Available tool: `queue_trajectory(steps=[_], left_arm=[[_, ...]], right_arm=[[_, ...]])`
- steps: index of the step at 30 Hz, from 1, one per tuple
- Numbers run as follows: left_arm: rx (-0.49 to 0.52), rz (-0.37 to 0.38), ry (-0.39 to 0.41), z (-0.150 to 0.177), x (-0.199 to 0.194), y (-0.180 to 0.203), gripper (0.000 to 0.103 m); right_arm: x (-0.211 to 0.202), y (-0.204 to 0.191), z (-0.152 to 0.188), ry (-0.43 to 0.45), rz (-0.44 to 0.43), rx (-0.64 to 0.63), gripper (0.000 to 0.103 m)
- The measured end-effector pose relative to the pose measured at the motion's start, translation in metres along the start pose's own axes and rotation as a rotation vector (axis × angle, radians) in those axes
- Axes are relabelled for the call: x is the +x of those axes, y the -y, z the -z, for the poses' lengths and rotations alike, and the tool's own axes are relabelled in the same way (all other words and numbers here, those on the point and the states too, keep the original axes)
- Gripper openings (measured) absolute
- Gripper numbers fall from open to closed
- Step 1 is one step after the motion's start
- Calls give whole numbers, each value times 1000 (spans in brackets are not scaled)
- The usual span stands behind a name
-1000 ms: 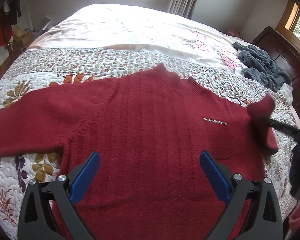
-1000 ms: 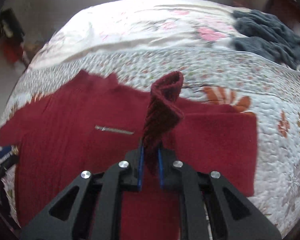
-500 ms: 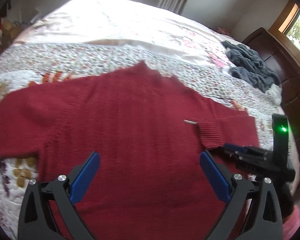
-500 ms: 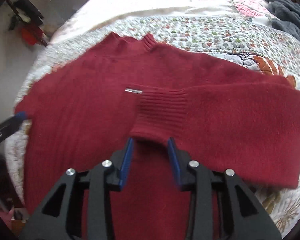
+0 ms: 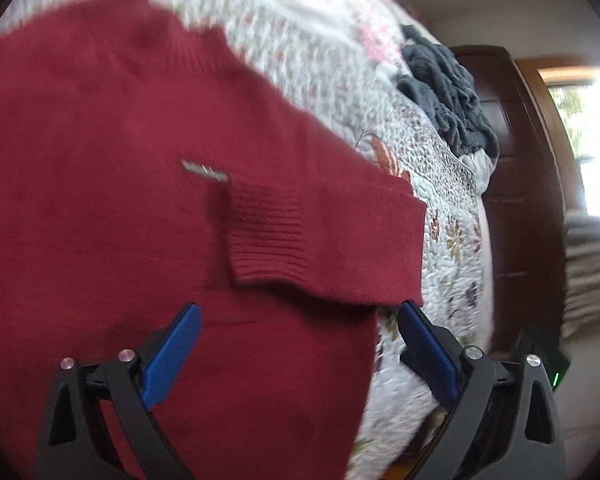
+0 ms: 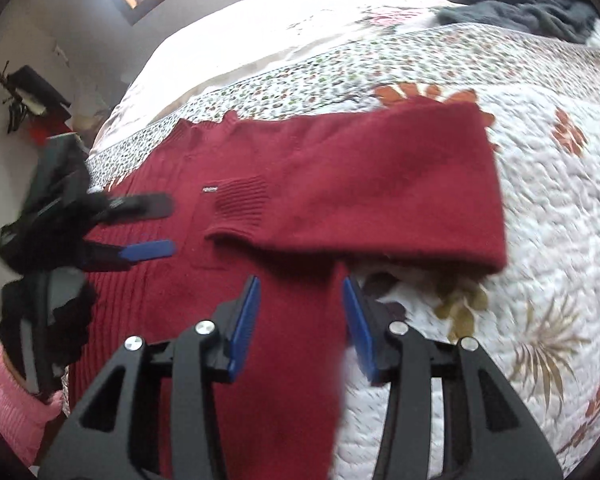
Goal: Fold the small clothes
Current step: 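Grasp the folded cuff with the left tool, then drag the cuff along the sweater body and open the left tool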
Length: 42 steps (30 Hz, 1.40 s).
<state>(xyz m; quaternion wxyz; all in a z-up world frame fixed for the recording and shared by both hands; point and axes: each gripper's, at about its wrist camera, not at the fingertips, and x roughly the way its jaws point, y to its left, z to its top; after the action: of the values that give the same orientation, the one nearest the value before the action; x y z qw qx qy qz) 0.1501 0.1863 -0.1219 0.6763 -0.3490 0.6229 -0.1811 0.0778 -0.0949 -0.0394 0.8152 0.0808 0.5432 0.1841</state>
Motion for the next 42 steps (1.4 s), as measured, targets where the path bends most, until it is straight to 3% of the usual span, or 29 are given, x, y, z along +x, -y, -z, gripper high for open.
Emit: queue_trajectory(steps=[5,11,14,16,18,21,27,34,38,42], left_arm=[[-86,40,-52,-8,36,-7,91],[-98,53,-57,-16,57,-1,70],[-96,31,-49,-18,58,-2,48],[-90,1,-38,-19,57,-3,27],[-78,-14,-17,-18,53,-5,15],[-57,-10,30,-17,41,-5,12],[65,-50,183,-9,-14,7,11],[70,-106,320,-7,-85,-19,11],[60,-133,374,-7,-119,-38,11],[28,-155,416,-6,-143,-62,11]], right_arm=[[-8,13,17,11,15,16,43],[-15,24,22,26,22,34,43],[-18,26,24,33,37,34,43],[-19,28,24,37,40,38,41],[-18,30,25,37,44,47,40],[-17,33,25,33,46,65,36],[-19,41,24,37,46,106,36],[-10,50,8,17,5,174,38],[9,52,-9,-18,-16,211,50],[32,46,-27,-51,-63,235,54]])
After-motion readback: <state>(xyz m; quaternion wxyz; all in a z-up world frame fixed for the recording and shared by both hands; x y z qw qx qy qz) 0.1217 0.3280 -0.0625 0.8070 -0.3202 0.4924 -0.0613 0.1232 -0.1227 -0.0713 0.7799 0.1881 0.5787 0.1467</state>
